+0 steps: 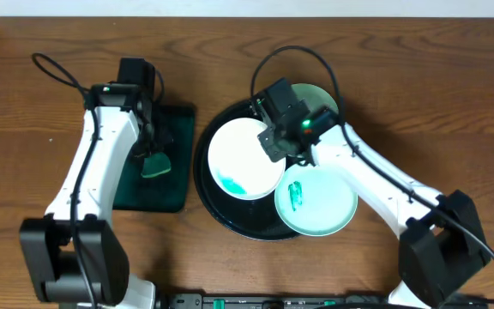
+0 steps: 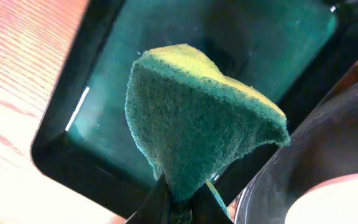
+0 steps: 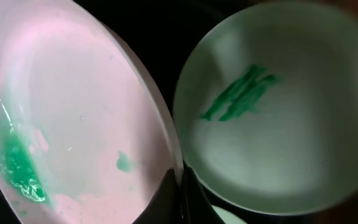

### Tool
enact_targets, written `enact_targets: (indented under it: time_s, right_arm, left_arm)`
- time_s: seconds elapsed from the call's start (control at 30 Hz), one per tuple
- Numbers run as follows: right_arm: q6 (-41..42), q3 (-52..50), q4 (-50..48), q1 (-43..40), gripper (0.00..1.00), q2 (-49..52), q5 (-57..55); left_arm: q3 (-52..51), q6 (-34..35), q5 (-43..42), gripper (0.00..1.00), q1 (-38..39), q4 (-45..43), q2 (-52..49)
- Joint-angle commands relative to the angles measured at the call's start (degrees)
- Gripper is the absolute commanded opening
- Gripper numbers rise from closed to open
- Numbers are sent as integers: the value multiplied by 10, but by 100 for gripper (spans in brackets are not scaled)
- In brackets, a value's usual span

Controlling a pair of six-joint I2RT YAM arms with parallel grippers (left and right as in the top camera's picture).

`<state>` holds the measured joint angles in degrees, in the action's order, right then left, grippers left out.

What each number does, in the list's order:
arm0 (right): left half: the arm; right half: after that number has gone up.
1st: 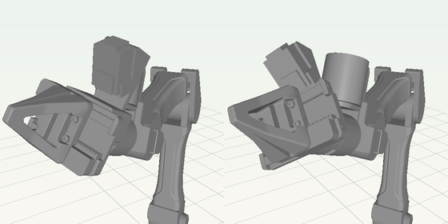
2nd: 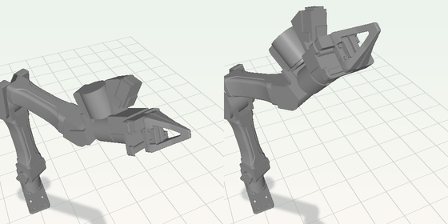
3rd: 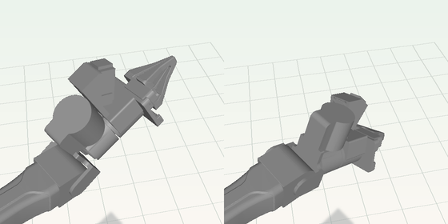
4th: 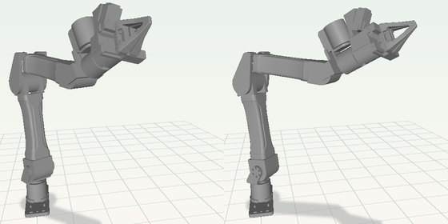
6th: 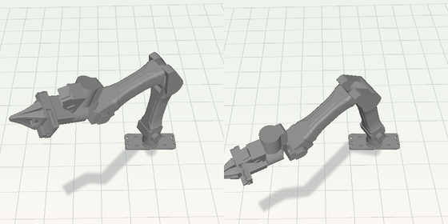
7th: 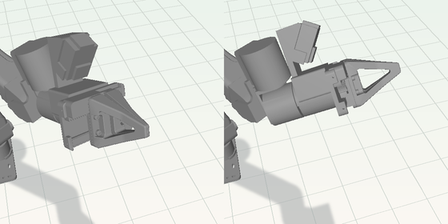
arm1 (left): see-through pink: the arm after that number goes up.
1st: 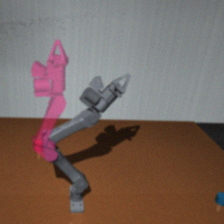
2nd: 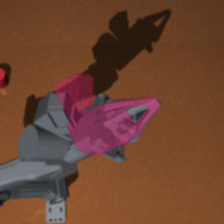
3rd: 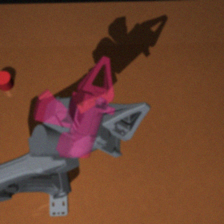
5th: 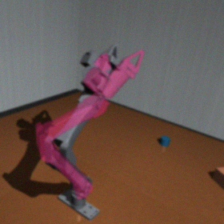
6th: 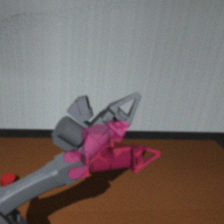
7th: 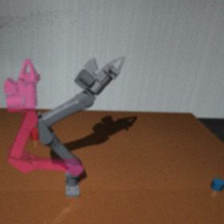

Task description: Clean dirty plates on tray and stack at the side

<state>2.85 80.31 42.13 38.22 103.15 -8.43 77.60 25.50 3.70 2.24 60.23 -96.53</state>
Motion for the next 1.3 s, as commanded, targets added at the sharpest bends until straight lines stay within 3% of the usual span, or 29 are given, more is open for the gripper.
enact_targets:
  time_s: [0.0, 0.37, 0.67, 0.97, 1.27]
  right_arm:
    - [-37, 11, -6, 33, 1, -37, -132]
    - [-92, 11, -44, 113, 1, -64, -389]
    - [-250, 11, -101, 193, 1, -64, -584]
    - [-321, 11, -126, 255, 1, -64, -679]
    - [-321, 10, -127, 259, 1, -64, -692]
  left_arm:
    - [2, -2, -3, 7, -3, 3, -23]
    - [2, -2, -3, 7, -3, 2, -37]
    - [2, -2, -3, 7, -13, 1, -37]
    - [2, -2, -4, 7, -32, 2, -37]
    - [2, -4, -20, 7, -32, 2, -37]
